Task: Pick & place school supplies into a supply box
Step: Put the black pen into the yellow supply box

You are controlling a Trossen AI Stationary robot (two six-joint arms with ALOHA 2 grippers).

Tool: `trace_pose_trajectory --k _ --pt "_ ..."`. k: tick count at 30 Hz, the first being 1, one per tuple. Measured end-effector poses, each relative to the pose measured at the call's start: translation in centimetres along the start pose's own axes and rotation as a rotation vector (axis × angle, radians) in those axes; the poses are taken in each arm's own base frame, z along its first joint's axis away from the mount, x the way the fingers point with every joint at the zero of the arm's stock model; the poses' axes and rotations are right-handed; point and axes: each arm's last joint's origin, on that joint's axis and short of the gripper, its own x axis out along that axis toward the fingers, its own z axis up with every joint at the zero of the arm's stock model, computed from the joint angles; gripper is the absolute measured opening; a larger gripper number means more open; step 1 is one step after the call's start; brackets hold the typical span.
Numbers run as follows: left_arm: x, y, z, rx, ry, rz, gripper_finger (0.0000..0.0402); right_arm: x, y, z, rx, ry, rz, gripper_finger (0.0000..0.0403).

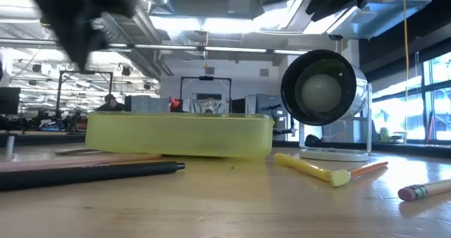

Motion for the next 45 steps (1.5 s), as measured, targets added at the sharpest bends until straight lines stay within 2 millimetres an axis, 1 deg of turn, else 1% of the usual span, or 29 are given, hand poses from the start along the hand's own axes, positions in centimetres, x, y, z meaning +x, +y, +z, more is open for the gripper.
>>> trace_pose_trajectory --k 4,8,12,16,19,23,28,33,35,40,45 --pt "1.2 -0.3 -3.6 -0.099 0.073 -0.013 0.0144 0.0 0.0 0.0 0.002 -0.001 0.000 0.0165" --pt "2.2 -0.9 -6.1 -0.138 0.135 0.001 0.0176 0.0 0.0 0.0 0.007 -0.005 0.001 0.0165" --pt "2.7 -1.7 -7.7 -0.133 0.170 0.011 0.0210 0.0 0.0 0.1 0.030 -0.006 0.001 0.0165" --pt "2.9 -2.3 -9.0 -0.137 0.186 0.025 0.0223 0.0 0.0 0.1 0.032 -0.006 0.001 0.0165" --pt "3.1 -2.6 -9.9 -0.134 0.208 0.027 0.0222 0.0 0.0 0.1 0.034 -0.005 0.001 0.0165" --pt "3.5 -2.8 -11.1 -0.084 0.230 0.033 0.0219 0.0 0.0 0.0 0.045 -0.005 0.001 0.0165" --pt "4.0 -2.9 -12.2 -0.150 0.243 0.046 0.0218 0.0 0.0 0.0 0.057 -0.005 0.000 0.0165" --pt "5.1 -3.8 -12.8 -0.141 0.221 -0.071 0.0212 0.0 0.0 0.0 0.057 -0.005 0.001 0.0165" --pt "5.6 -4.1 -13.1 -0.130 0.223 -0.083 0.0208 0.0 0.0 0.0 0.057 -0.005 0.000 0.0165" --pt "7.0 -4.3 -13.6 -0.133 0.262 0.008 0.0200 0.0 0.0 0.0 0.057 -0.005 0.000 0.0165" --pt "8.5 -4.5 -14.0 -0.136 0.353 0.073 0.0194 0.0 0.0 0.0 0.057 -0.005 0.000 0.0165"
